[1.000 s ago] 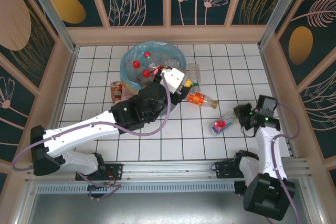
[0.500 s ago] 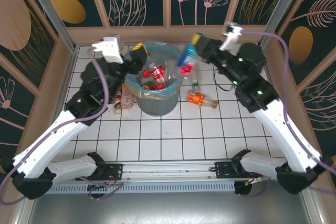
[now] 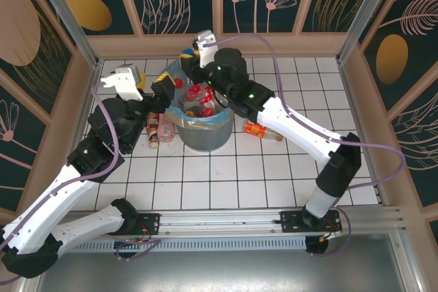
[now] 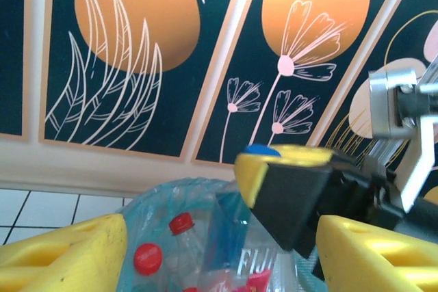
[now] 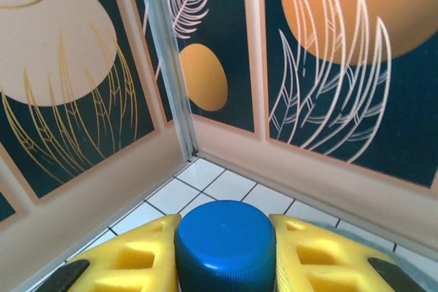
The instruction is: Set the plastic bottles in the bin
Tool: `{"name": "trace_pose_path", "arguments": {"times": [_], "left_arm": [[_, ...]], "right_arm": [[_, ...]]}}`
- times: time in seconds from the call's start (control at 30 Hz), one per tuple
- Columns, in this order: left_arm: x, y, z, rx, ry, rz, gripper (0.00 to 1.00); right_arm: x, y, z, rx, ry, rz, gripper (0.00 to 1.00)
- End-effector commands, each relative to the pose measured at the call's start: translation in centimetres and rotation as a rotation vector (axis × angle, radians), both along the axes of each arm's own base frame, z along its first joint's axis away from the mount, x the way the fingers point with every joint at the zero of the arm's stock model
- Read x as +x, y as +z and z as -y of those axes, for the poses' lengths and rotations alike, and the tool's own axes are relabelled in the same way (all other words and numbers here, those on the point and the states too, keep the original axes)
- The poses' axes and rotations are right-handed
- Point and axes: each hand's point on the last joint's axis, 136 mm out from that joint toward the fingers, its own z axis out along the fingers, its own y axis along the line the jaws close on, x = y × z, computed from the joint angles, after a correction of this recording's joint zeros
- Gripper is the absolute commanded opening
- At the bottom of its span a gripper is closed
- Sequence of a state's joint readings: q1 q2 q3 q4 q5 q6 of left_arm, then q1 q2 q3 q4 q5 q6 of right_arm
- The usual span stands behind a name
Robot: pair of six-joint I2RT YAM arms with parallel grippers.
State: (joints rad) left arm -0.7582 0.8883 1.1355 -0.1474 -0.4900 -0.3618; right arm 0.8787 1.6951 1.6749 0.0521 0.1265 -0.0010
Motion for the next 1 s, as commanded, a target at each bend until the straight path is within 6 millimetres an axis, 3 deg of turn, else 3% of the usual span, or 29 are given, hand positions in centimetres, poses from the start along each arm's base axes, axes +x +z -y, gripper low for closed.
{"name": "trace_pose_path", "arguments": {"times": [0.0,0.33,0.43,0.53,0.67,0.73,0.83,0.97], "left_arm": [[0.1,-0.3,-0.7,0.001,0.040,0.001,0.74],[-0.2,-0.4,-2.3,-0.005,0.105,0.026,0.74],[-0.3,-0.4,-2.6,-0.005,0.113,0.027,0.74],[-0.2,-0.8,-2.4,0.003,0.108,0.019,0.74],[-0.1,-1.4,-2.1,0.006,0.102,0.011,0.75],[0.1,-1.5,-2.0,0.007,0.101,0.010,0.75],[0.3,-1.6,-1.7,0.014,0.098,0.008,0.75],[0.6,-1.6,-1.3,0.015,0.089,0.008,0.75]], "right_arm": [[0.4,1.9,-0.9,-0.005,0.006,0.078,0.00],[1.0,0.9,-2.7,0.032,0.039,0.101,0.00],[1.4,-1.8,-3.0,-0.015,0.038,0.058,0.00],[1.4,-5.7,-2.6,-0.051,0.047,-0.004,0.00],[1.1,-11.2,-0.9,-0.083,0.039,-0.103,0.00],[1.0,-12.5,0.0,-0.078,0.034,-0.138,0.00],[1.0,-12.6,1.0,-0.062,0.025,-0.155,0.00],[1.0,-9.5,0.8,-0.037,0.039,-0.105,0.00]]}}
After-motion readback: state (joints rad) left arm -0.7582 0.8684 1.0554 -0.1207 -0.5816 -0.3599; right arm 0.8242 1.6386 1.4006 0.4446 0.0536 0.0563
